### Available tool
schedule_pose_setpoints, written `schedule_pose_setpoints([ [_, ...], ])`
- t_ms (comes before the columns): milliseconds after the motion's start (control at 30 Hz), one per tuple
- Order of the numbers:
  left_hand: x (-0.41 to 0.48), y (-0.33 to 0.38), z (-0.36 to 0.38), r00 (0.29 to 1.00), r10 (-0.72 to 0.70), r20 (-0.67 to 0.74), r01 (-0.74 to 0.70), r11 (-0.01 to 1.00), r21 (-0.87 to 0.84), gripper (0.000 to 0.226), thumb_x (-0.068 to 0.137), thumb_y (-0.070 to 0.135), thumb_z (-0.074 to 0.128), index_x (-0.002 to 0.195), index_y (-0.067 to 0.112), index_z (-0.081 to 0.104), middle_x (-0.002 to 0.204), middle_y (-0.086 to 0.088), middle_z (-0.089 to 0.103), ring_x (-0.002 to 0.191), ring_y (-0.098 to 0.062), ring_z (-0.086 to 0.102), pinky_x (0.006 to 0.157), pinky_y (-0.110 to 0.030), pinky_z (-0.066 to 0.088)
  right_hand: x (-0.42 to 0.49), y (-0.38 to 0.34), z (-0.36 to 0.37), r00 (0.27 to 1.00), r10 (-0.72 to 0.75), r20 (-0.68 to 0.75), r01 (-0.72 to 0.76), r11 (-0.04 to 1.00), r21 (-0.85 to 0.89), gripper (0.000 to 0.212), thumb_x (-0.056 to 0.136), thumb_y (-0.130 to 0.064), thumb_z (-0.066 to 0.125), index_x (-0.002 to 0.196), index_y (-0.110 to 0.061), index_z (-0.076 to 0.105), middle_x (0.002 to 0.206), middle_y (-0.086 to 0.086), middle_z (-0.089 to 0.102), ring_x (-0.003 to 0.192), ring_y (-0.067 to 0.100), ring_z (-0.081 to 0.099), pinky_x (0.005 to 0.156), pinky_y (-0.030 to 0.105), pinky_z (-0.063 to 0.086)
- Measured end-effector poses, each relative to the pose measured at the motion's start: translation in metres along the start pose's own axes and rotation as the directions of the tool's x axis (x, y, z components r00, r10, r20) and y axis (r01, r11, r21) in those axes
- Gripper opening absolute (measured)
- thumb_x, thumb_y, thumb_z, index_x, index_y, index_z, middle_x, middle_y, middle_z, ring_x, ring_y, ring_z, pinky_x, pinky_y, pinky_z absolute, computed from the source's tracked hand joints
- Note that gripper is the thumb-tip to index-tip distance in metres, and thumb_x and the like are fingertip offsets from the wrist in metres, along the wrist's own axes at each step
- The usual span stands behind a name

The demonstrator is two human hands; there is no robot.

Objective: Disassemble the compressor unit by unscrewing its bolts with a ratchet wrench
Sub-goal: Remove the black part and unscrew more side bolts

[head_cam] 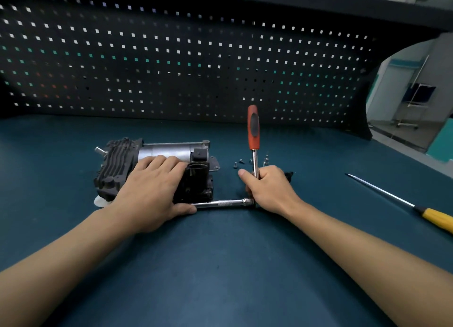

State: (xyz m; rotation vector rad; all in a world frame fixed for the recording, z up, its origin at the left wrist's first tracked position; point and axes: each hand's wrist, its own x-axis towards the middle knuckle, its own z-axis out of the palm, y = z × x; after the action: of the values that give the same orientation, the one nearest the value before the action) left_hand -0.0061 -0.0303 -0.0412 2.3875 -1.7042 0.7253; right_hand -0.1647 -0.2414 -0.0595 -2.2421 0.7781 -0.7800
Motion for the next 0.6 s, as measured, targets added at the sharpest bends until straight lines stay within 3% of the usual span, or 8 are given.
schedule_pose_setpoints([
  [133,-0.001,0.000,-0.001,1.000,-0.008,0.012,0.008,1.000,0.008,0.081,0.067,0.078,0.055,0.121,0.018,0.056,0.115,0.004,0.059,0.105,-0.024,0.054,0.097,-0.039,0.038,-0.002,0.002,-0.002,0.997,-0.073,-0.007,0.073,0.997,0.022,0.063,0.093,-0.045,0.062,0.060,0.007,0.050,0.055,0.021,0.056,0.047,0.028,0.048,0.053,0.044,0.048],
  [233,-0.001,0.001,-0.001,1.000,-0.009,0.008,0.009,1.000,0.018,0.081,0.068,0.079,0.054,0.121,0.018,0.056,0.113,0.004,0.059,0.104,-0.023,0.054,0.097,-0.038,0.039,-0.008,0.006,-0.003,0.977,-0.205,-0.065,0.208,0.978,0.034,0.064,0.091,-0.045,0.063,0.054,0.000,0.039,0.049,0.017,0.045,0.045,0.022,0.040,0.047,0.045,0.040],
  [333,-0.001,0.001,-0.002,1.000,-0.008,0.007,0.008,1.000,0.015,0.081,0.067,0.079,0.054,0.121,0.018,0.056,0.114,0.004,0.059,0.104,-0.023,0.054,0.097,-0.038,0.040,-0.014,0.009,-0.010,0.934,-0.353,-0.063,0.355,0.934,0.027,0.061,0.087,-0.050,0.065,0.050,-0.007,0.044,0.050,0.005,0.049,0.046,0.016,0.046,0.050,0.041,0.041],
  [500,0.000,0.002,-0.003,0.999,-0.014,0.029,0.013,1.000,0.015,0.083,0.068,0.080,0.054,0.124,0.018,0.055,0.117,0.005,0.058,0.107,-0.022,0.053,0.099,-0.038,0.039,-0.020,0.011,-0.030,0.827,-0.533,0.176,0.543,0.840,-0.005,0.040,0.090,-0.049,0.065,0.069,-0.016,0.064,0.067,-0.006,0.060,0.064,0.015,0.060,0.061,0.038,0.050],
  [600,0.000,0.002,-0.003,0.999,-0.017,0.033,0.017,1.000,0.010,0.083,0.069,0.079,0.057,0.125,0.018,0.054,0.118,0.005,0.057,0.108,-0.022,0.053,0.100,-0.038,0.039,-0.026,0.014,-0.042,0.808,-0.475,0.347,0.541,0.832,-0.120,0.030,0.095,-0.052,0.055,0.091,-0.022,0.060,0.086,-0.007,0.058,0.081,0.014,0.057,0.075,0.042,0.050],
])
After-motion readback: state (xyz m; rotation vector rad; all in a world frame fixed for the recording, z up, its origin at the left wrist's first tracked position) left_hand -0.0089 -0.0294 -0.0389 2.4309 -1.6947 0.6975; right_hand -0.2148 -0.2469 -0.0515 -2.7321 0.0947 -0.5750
